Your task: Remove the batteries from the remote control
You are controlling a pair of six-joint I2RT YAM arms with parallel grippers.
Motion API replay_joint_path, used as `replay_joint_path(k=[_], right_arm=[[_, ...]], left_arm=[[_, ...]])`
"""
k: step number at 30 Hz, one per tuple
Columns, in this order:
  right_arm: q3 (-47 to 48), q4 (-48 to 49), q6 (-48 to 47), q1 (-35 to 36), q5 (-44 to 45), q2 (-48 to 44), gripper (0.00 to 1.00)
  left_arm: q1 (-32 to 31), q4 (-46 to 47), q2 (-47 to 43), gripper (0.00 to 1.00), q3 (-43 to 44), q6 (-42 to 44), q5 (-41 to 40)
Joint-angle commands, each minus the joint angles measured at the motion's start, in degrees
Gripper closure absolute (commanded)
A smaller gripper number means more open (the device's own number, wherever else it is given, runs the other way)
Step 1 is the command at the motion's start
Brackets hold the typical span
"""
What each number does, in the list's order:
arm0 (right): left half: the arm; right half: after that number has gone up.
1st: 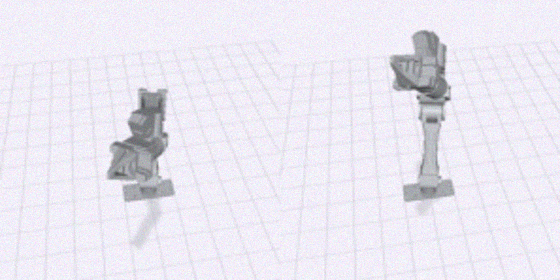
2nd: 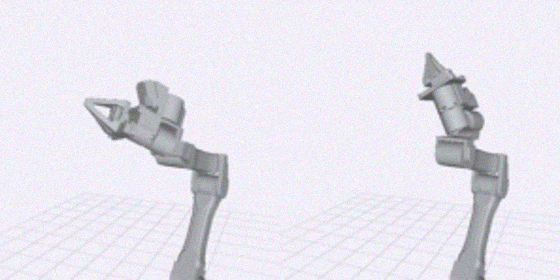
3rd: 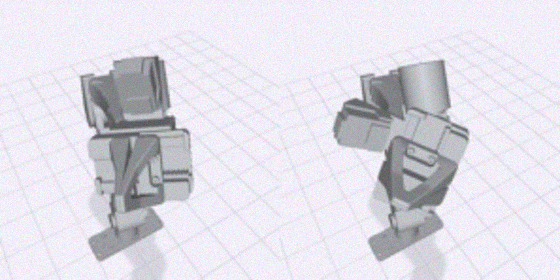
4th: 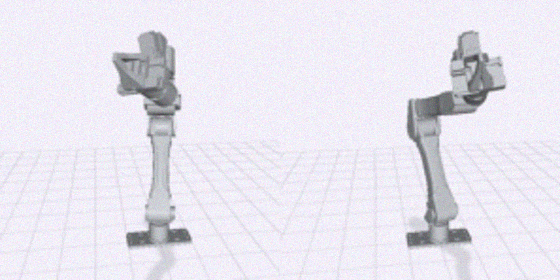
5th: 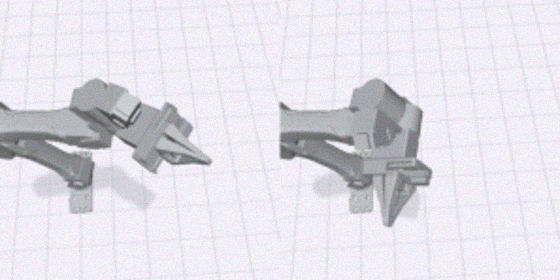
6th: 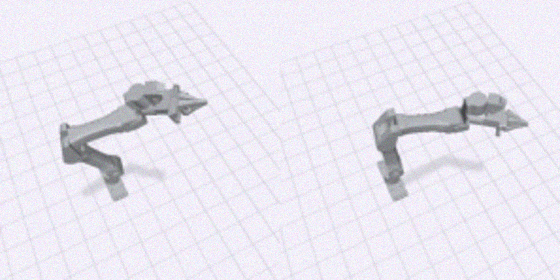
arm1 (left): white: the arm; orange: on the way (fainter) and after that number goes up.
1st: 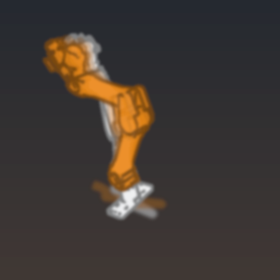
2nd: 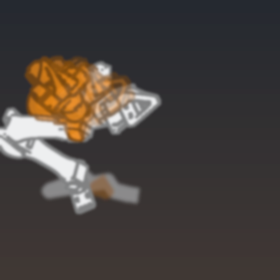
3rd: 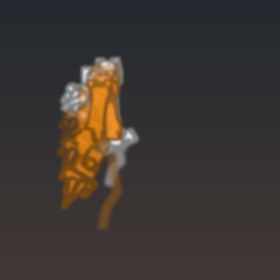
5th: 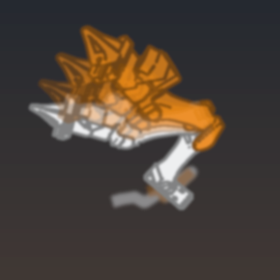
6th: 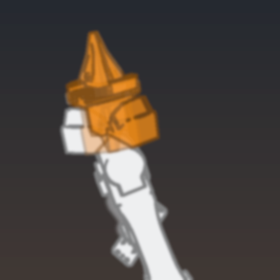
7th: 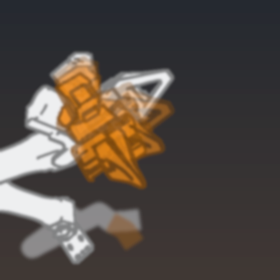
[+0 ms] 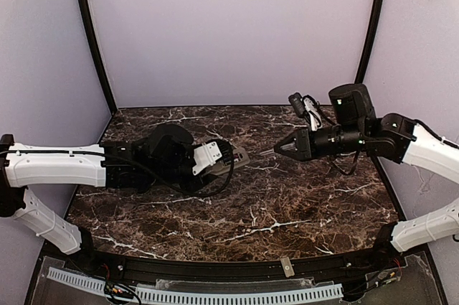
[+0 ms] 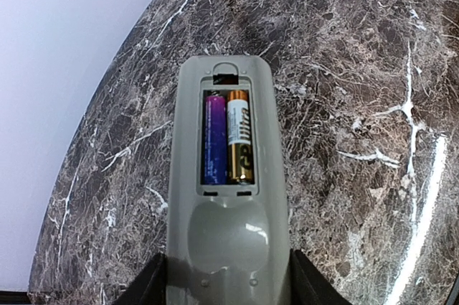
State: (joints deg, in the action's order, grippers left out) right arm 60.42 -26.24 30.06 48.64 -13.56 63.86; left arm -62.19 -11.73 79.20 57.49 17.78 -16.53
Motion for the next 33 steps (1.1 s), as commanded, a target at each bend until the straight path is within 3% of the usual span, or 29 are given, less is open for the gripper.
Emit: replay_joint_path(k=[1,16,33], right_arm=[[2.66,2.35,0.26,0.48,-0.77,2.17,1.00],[6.79,2.43,1.19,2.64,0.62,8.18,1.00],[7.73,0.59,1.51,3.09,2.47,10.97,1.00]], left_arm=[[-0.58,3.60,-1.31,1.00,-1.52,3.21,-2.97],[-1.09,4.52,-3.36,1.00,-3.35,6.29,2.32],[-1.34,3.11,-2.38,1.00,-1.65,6.76,0.84]])
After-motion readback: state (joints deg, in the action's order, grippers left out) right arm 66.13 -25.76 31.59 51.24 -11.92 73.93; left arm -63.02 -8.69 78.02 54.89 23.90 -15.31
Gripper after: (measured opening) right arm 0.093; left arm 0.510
